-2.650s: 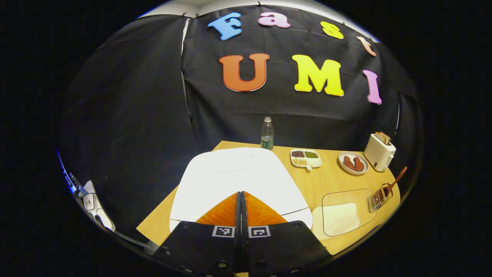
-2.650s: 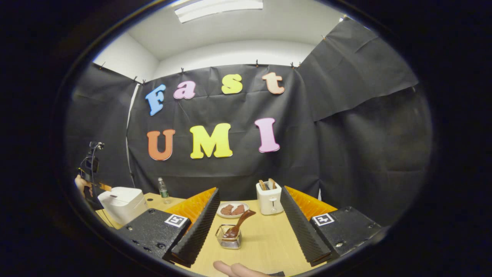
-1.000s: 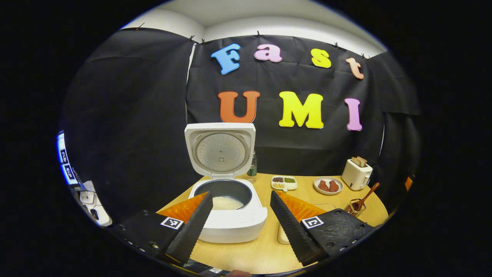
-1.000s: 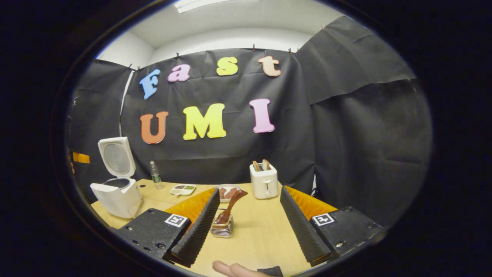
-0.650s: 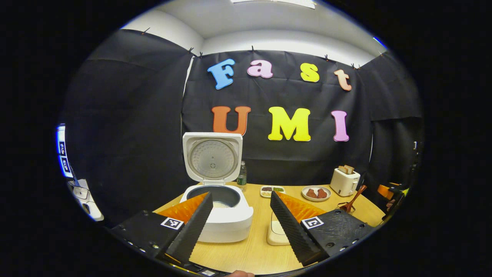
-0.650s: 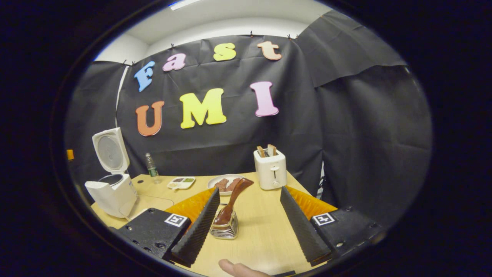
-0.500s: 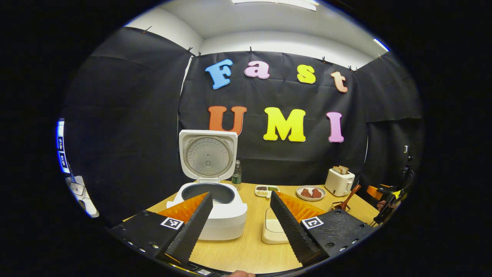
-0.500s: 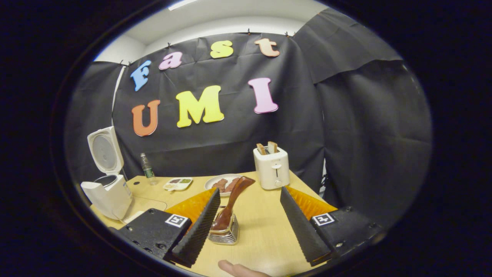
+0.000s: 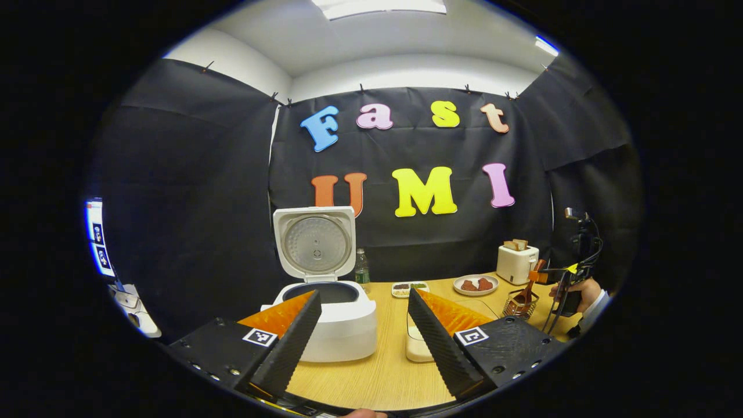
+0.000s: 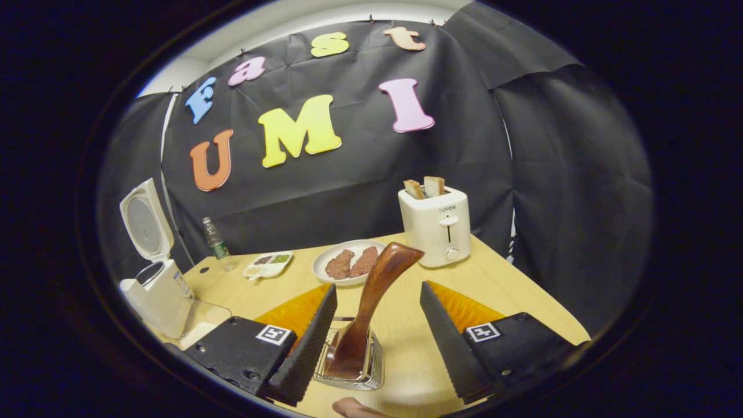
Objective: Close the left gripper, press the button to open the rice cooker; take a wooden spoon from the chopstick holder with the right hand, scoop a spoonful of rice and pour it into the rice cooker, then put the wooden spoon back into the chopstick holder.
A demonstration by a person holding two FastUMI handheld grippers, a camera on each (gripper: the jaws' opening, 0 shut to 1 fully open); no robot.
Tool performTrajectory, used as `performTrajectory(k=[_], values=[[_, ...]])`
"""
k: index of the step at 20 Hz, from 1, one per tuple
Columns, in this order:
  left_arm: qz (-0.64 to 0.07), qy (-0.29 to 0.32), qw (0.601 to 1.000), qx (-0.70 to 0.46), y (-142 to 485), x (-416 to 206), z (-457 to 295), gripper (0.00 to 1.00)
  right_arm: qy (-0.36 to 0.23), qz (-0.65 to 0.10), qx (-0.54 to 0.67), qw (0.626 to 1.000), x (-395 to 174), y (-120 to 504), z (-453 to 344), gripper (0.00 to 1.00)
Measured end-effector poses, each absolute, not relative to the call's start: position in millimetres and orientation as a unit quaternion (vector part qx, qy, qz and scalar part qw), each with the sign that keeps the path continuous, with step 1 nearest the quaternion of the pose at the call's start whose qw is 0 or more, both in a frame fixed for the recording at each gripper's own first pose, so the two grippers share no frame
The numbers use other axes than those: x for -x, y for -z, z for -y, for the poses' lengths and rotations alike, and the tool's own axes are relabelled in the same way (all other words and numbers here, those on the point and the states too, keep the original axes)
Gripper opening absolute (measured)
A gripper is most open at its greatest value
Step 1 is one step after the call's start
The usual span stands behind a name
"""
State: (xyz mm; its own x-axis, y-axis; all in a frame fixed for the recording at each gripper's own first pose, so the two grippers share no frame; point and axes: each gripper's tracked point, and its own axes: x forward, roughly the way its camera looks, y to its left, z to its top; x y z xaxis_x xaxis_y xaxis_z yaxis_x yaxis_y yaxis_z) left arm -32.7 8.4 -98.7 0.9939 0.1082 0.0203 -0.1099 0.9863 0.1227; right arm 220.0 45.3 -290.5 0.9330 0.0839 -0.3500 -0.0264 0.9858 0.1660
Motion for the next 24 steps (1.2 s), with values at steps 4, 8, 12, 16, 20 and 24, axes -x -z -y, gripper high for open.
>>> performTrajectory(k=[4, 8, 12, 16, 20, 24], values=[[0.001, -0.045, 0.998, -0.054, 104.8, 33.2, -5.4, 0.95, -0.043, -0.178, -0.100, 0.978, -237.5, 294.7, -52.5, 0.80], [-0.005, -0.043, 0.998, -0.047, 111.2, 35.2, -7.2, 0.95, -0.052, -0.176, -0.103, 0.978, -237.7, 294.4, -58.2, 0.34], [-0.018, -0.042, 0.998, -0.038, 118.9, 40.8, -13.5, 0.96, -0.082, -0.176, -0.108, 0.975, -217.7, 278.8, -77.4, 0.19], [-0.017, -0.045, 0.998, -0.040, 120.2, 50.8, -22.9, 0.96, -0.080, -0.132, -0.082, 0.985, -196.9, 239.4, -83.4, 0.17], [-0.017, -0.048, 0.998, -0.026, 122.8, 61.9, -35.0, 0.96, -0.072, -0.081, -0.034, 0.994, -175.4, 189.1, -95.3, 0.17], [-0.017, -0.051, 0.998, -0.015, 125.9, 72.0, -46.9, 0.96, -0.096, -0.042, -0.012, 0.994, -146.5, 148.7, -136.8, 0.17]])
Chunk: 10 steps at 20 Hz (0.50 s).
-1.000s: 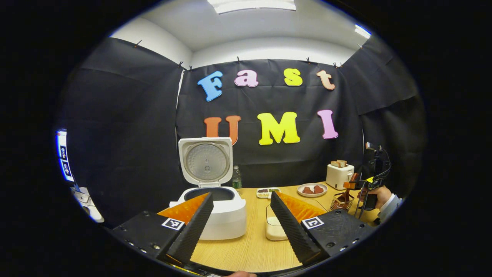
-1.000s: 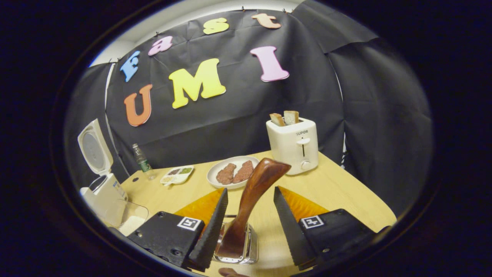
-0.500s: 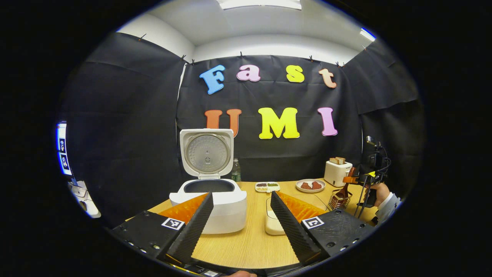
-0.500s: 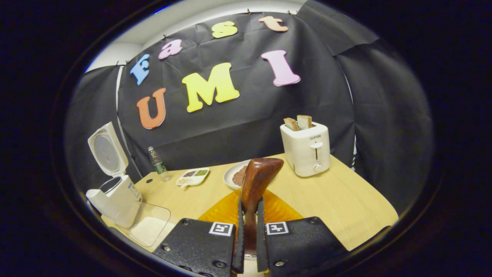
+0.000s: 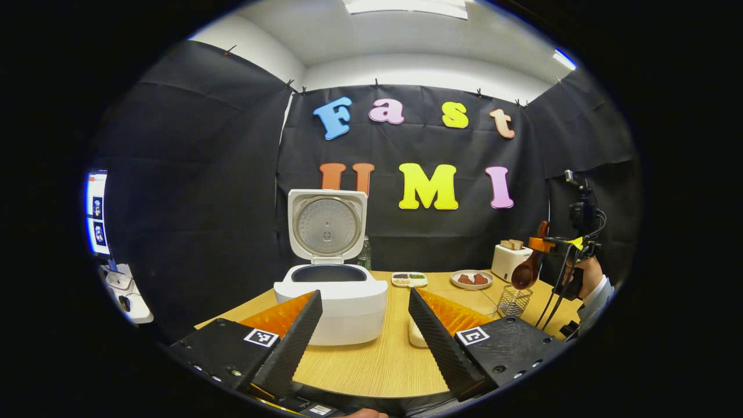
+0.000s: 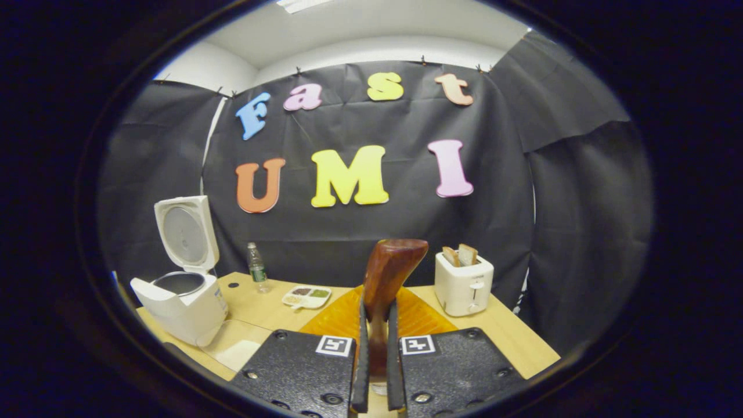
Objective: Close the left gripper, press the button to open the rice cooker; take a wooden spoon from the chopstick holder with the right hand, scoop a spoonful of rice and pour it into the rice cooker, then put the wooden spoon back into the chopstick holder.
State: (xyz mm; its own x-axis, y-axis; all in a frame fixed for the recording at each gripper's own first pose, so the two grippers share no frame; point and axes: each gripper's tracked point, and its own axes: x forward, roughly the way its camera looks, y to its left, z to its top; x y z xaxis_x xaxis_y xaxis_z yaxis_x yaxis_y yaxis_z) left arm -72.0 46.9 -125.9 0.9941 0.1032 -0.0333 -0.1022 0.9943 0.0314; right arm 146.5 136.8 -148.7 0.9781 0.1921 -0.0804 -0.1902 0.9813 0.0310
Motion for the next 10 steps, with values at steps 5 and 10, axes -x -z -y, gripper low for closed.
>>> performTrajectory(k=[5, 10], values=[[-0.013, -0.060, 0.998, -0.009, 125.1, 81.5, -61.4, 0.95, -0.139, -0.038, -0.004, 0.990, -126.2, 142.5, -205.7, 0.13], [-0.012, -0.065, 0.998, 0.000, 127.9, 87.6, -71.5, 0.96, -0.157, -0.054, -0.028, 0.986, -120.0, 171.4, -265.0, 0.13]])
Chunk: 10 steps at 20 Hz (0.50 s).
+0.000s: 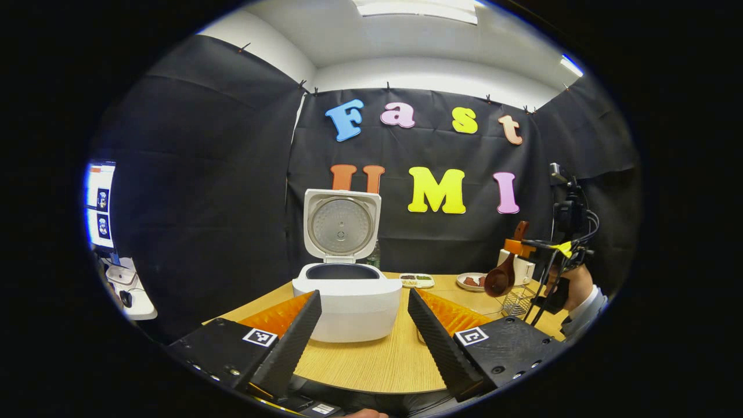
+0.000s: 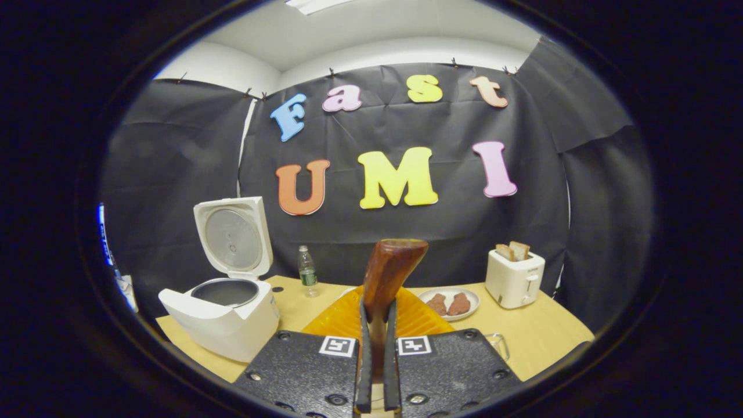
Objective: Close the left gripper, press the button to open the rice cooker; take a wooden spoon from the chopstick holder with the right hand, scoop a spoonful of rice and pour it into the rice cooker, then put the wooden spoon back into the chopstick holder.
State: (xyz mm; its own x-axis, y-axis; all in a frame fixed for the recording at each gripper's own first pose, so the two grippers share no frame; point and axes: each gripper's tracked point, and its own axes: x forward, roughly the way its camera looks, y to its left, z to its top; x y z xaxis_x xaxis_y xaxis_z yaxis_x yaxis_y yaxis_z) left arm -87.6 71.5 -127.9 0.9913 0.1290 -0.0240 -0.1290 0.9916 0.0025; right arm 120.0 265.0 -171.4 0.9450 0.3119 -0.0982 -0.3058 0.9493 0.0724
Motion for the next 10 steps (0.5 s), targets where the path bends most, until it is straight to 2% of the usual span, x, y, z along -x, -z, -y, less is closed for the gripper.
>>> performTrajectory(k=[5, 10], values=[[-0.019, -0.070, 0.997, 0.002, 130.7, 90.0, -80.1, 0.96, -0.146, -0.099, -0.004, 0.984, -127.7, 236.2, -301.4, 0.13], [-0.019, -0.071, 0.997, 0.002, 131.6, 90.4, -84.3, 0.96, -0.114, -0.147, 0.039, 0.982, -134.8, 285.6, -296.2, 0.13]])
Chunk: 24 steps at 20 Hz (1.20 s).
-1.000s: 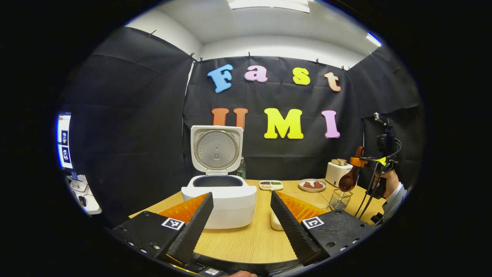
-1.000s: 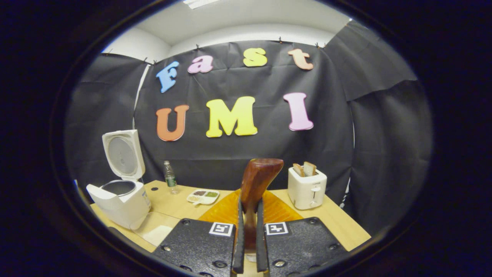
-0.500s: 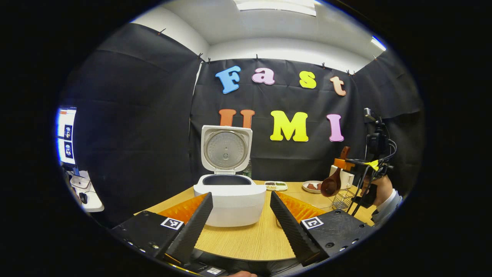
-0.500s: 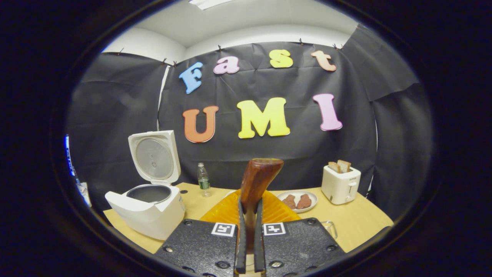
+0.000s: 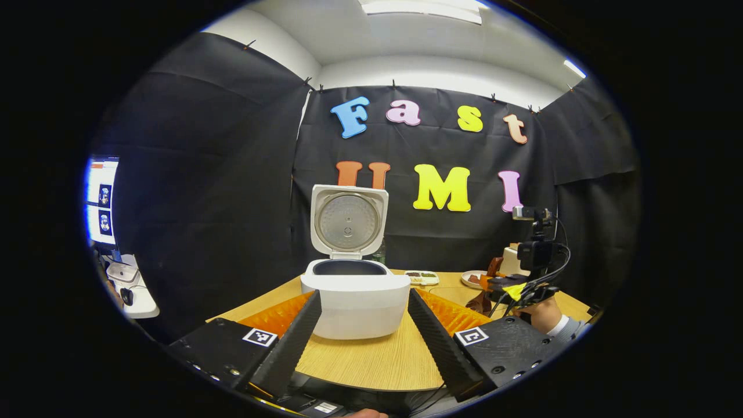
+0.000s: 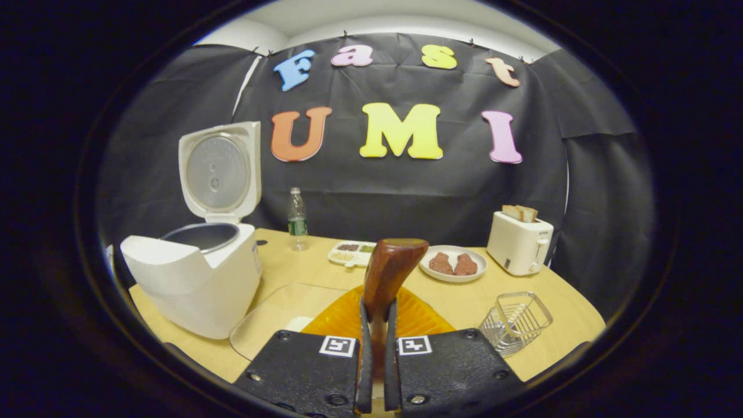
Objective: Close the left gripper, press the button to open the rice cooker; take a wooden spoon from the chopstick holder with the right hand, scoop a spoonful of rice and pour it into the rice cooker, then put the wooden spoon back into the chopstick holder.
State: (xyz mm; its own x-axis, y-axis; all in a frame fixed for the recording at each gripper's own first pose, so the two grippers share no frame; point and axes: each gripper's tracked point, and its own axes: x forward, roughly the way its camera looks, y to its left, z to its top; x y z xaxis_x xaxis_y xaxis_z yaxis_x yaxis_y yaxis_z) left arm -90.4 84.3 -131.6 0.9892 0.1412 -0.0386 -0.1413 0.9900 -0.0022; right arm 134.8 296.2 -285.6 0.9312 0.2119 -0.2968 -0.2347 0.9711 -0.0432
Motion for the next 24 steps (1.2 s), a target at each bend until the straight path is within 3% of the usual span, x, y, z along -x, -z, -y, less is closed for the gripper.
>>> performTrajectory(k=[5, 10, 19, 24], values=[[-0.027, -0.071, 0.997, 0.012, 137.0, 87.7, -83.9, 0.97, -0.150, -0.228, -0.092, 0.958, -116.4, 301.4, -308.1, 0.13], [-0.027, -0.068, 0.997, 0.011, 134.8, 88.9, -78.4, 0.97, -0.189, -0.255, -0.171, 0.933, -114.0, 301.9, -331.9, 0.13], [-0.037, -0.065, 0.997, 0.001, 139.4, 85.3, -76.7, 0.97, -0.157, -0.216, -0.282, 0.921, -141.6, 304.4, -313.9, 0.12], [-0.040, -0.071, 0.997, -0.004, 141.0, 85.7, -81.3, 0.97, -0.136, -0.182, -0.389, 0.893, -145.4, 277.4, -281.6, 0.12]])
